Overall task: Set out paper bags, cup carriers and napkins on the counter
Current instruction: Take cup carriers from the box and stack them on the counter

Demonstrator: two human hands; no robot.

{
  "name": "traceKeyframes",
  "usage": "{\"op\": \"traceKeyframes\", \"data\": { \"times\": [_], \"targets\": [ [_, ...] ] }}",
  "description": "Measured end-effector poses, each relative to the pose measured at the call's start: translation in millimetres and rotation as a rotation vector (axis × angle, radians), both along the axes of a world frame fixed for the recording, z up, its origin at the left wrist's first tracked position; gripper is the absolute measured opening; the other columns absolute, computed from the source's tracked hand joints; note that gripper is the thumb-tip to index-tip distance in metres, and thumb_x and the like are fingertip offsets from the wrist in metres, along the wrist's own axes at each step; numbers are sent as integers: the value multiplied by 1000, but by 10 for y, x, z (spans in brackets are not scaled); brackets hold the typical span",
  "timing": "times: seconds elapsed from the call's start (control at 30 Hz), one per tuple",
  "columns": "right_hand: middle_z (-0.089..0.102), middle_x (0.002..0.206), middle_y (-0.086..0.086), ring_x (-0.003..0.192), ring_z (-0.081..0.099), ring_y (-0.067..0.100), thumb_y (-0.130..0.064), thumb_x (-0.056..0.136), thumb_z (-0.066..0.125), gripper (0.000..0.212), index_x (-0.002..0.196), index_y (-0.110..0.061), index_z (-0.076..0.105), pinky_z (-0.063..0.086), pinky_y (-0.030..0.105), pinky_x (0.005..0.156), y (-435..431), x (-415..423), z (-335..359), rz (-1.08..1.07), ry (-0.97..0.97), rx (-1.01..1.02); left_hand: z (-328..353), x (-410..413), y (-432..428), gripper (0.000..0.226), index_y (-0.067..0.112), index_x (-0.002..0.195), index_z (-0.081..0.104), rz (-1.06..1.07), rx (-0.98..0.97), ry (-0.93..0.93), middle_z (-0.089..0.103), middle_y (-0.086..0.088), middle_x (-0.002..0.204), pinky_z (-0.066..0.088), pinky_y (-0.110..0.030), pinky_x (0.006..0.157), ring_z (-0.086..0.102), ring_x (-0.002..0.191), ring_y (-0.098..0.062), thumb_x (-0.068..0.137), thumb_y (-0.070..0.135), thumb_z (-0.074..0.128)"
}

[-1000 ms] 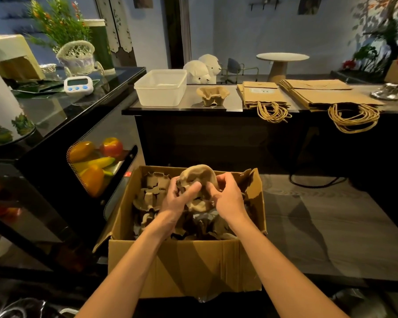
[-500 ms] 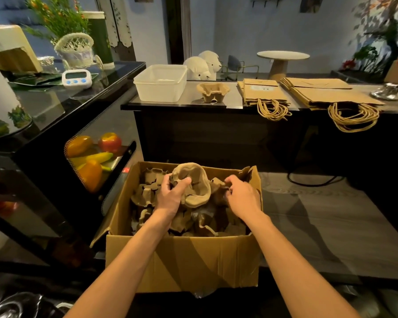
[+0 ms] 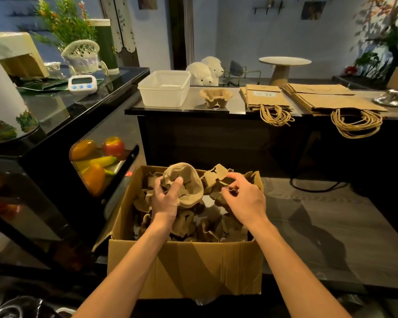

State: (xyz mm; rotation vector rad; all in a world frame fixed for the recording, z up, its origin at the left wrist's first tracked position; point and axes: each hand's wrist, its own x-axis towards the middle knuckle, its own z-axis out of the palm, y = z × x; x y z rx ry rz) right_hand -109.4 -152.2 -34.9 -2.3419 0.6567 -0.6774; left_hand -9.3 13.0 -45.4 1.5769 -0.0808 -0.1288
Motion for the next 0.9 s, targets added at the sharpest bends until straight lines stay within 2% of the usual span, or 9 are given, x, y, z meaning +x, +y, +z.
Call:
{"op": "traceKeyframes", "data": {
  "times": [0.13, 0.2, 0.3, 0.37, 0.47, 0.57, 0.67, 0.83, 0.9],
  "targets": [
    [66, 79, -18, 78, 62, -2, -37, 94, 69, 24, 116, -39, 60, 50, 21, 76, -51, -39, 111, 126, 45, 39, -9, 16, 16, 53, 24, 144, 45, -9, 29, 26, 54, 3, 123, 37, -27, 82, 51, 111, -17, 98, 40, 65],
    [68, 77, -15, 79, 65, 1, -35, 92, 72, 18, 107, -37, 61, 53, 22, 78, -70, -57, 137, 189, 50, 117, -23, 26, 17, 52, 24, 143, 47, -17, 41, 23, 57, 0, 126, 38, -26, 79, 53, 113, -19, 97, 41, 65],
    [70, 77, -12, 81, 67, 1, -31, 91, 74, 21, 108, -34, 62, 49, 10, 72, -69, -103, 160, 278, 19, 292, -7, 18, 10, 47, 26, 139, 48, -9, 45, 32, 56, 4, 120, 38, -27, 80, 51, 108, -16, 98, 40, 65],
    [72, 82, -9, 85, 67, 3, -31, 92, 73, 24, 112, -34, 60, 48, 8, 67, -54, -129, 161, 282, -18, 388, -14, 23, 12, 40, 29, 132, 50, -15, 51, 33, 58, 9, 110, 40, -26, 74, 56, 105, -17, 97, 41, 65],
    [71, 94, -8, 94, 66, 9, -32, 95, 70, 13, 107, -30, 65, 53, 19, 77, -12, -103, 144, 216, -94, 557, -9, 17, 26, 37, 30, 128, 52, -20, 51, 34, 60, 9, 108, 41, -23, 70, 58, 103, -13, 96, 43, 66],
    [71, 96, -5, 100, 65, 14, -31, 95, 69, 8, 99, -24, 69, 57, 32, 85, 33, -37, 110, 153, -125, 655, -7, 15, 27, 51, 30, 135, 50, -15, 49, 33, 60, 4, 120, 44, -29, 80, 58, 103, -13, 92, 50, 70],
    [72, 101, -3, 103, 66, 17, -33, 95, 70, 12, 103, -24, 70, 58, 36, 89, 70, -8, 94, 154, -149, 761, -24, 32, 48, 59, 34, 130, 50, 48, 60, 22, 60, -1, 128, 47, -37, 89, 58, 115, -22, 83, 60, 74],
    [73, 108, -5, 108, 66, 16, -34, 94, 70, 21, 115, -28, 70, 59, 31, 90, 128, -9, 120, 230, -214, 831, 17, 48, 75, 61, 33, 138, 44, 127, -2, 49, 55, 1, 132, 43, -37, 92, 54, 118, -21, 89, 56, 71],
    [74, 110, -5, 110, 66, 16, -34, 95, 69, 23, 117, -27, 70, 58, 33, 94, 161, -2, 137, 258, -227, 837, 7, 44, 80, 61, 35, 137, 44, 134, 4, 48, 55, 0, 134, 43, -38, 92, 54, 120, -22, 87, 57, 72]
  ]
}}
